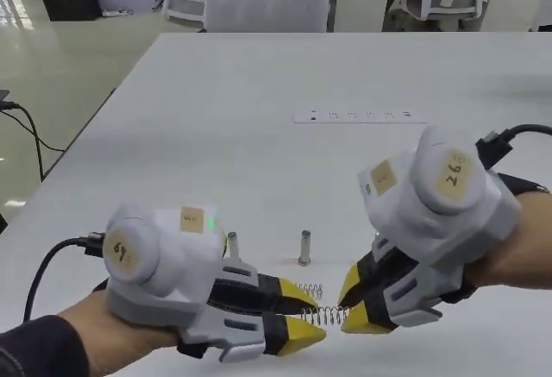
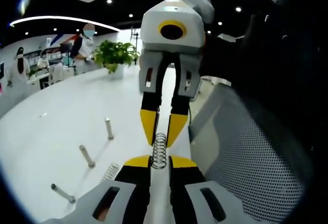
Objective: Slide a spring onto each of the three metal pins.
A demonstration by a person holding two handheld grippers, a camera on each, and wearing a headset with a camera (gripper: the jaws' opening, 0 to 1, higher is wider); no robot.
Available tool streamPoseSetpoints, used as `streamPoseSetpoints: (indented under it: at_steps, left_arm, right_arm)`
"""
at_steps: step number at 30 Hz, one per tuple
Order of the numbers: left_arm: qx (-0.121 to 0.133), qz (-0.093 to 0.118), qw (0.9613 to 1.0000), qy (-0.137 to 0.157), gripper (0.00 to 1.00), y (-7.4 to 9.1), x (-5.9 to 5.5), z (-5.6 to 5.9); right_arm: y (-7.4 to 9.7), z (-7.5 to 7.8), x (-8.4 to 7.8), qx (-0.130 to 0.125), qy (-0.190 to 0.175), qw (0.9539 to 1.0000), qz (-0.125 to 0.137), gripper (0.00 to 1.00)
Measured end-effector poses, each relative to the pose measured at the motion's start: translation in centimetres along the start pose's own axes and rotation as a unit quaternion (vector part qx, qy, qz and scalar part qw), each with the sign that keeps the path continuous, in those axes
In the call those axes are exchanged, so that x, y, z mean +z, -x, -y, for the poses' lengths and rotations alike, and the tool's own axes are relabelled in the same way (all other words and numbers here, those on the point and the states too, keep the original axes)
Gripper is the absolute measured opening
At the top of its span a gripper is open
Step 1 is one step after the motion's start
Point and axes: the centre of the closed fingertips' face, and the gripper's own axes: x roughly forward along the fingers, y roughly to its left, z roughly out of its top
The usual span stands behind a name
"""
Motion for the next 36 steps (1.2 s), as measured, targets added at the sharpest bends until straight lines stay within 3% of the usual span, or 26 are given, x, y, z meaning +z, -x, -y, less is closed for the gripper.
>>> streamPoseSetpoints:
  at_steps: [6,21,30,36]
  left_arm:
    - [0.0,-0.001,1.0,-0.006,0.03,0.0,0.0,0.0]
    - [0.002,-0.008,0.9997,-0.022,0.03,-0.1,-0.3,0.1]
    - [0.006,-0.007,0.9996,-0.028,0.02,0.0,-0.2,-0.2]
    - [0.005,0.0,0.9996,-0.026,0.02,0.0,0.0,-0.1]
  right_arm:
    - [0.2,-0.2,0.2,0.0,0.002,1.0,-0.004,0.08]
    - [2.2,-0.3,2.8,-0.003,-0.009,0.9987,0.051,0.07]
    - [2.3,0.2,3.1,-0.008,-0.022,0.998,0.06,0.08]
    - [2.1,0.3,3.1,-0.008,-0.037,0.9969,0.07,0.18]
